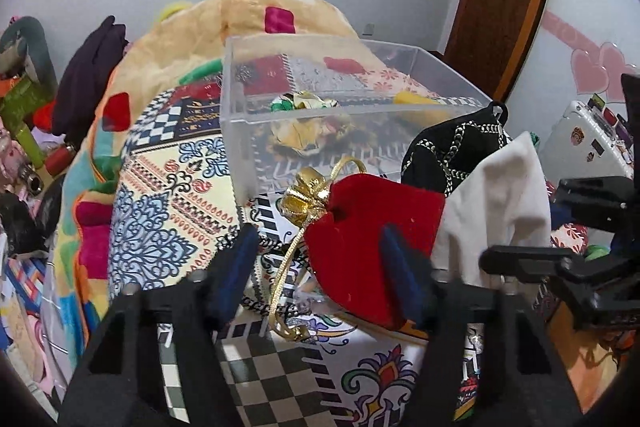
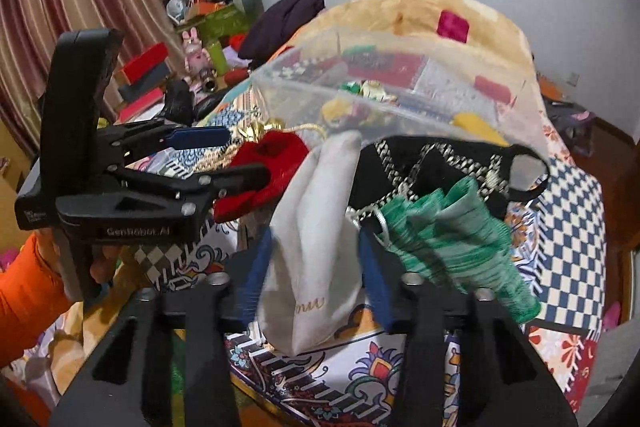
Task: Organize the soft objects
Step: 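Grasp the red pouch with the left tool while the right tool grasps the white cloth bag, then carry the red pouch and white cloth bag with both tools over the box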
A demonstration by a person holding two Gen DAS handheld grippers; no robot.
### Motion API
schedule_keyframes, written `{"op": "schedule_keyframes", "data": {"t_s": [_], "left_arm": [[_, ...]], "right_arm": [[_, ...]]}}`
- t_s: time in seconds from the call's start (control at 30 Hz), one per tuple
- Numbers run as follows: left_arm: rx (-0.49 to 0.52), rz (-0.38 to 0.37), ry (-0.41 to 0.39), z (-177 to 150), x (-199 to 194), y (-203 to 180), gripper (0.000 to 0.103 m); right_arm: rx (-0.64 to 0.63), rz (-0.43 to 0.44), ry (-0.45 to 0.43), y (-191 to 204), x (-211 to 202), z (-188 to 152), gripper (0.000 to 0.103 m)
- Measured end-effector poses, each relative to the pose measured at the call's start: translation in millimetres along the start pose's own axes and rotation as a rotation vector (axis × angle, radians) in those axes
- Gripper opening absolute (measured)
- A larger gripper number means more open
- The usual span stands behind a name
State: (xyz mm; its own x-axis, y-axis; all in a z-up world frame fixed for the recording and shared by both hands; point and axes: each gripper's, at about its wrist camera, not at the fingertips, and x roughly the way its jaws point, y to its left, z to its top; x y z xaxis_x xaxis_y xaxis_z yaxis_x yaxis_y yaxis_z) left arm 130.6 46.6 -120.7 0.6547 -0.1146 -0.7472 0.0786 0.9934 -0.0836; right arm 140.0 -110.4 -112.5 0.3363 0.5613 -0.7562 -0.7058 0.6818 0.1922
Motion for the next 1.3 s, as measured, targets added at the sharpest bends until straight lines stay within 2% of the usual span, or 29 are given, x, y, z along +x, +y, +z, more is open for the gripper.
{"op": "schedule_keyframes", "data": {"t_s": [0.03,0.1,0.13,0.23,0.57,0.9,1.13,1.3], "left_arm": [[-0.001,-0.008,0.003,0,2,0,0.041],[-0.005,-0.028,0.01,0,4,1,0.029],[-0.006,-0.035,0.01,0,4,1,0.022],[-0.005,-0.039,-0.003,-2,0,0,0.016],[0.013,-0.018,-0.121,11,-42,-6,0.014],[0.04,0.029,-0.255,44,-76,-11,0.014],[0.012,0.046,-0.289,70,-73,-7,0.014],[-0.001,0.09,-0.285,85,-57,-1,0.014]], "right_arm": [[0.002,0.003,0.002,0,1,-1,0.026],[0.006,0.009,-0.002,-1,0,-2,0.015],[0.008,0.013,-0.008,0,-3,-2,0.014],[0.014,0.024,-0.039,1,-11,-3,0.012],[0.027,0.034,-0.148,3,-42,11,0.012],[0.003,-0.034,-0.295,5,-74,47,0.012],[-0.011,-0.106,-0.367,-2,-80,76,0.012],[-0.019,-0.156,-0.391,-11,-73,91,0.012]]}}
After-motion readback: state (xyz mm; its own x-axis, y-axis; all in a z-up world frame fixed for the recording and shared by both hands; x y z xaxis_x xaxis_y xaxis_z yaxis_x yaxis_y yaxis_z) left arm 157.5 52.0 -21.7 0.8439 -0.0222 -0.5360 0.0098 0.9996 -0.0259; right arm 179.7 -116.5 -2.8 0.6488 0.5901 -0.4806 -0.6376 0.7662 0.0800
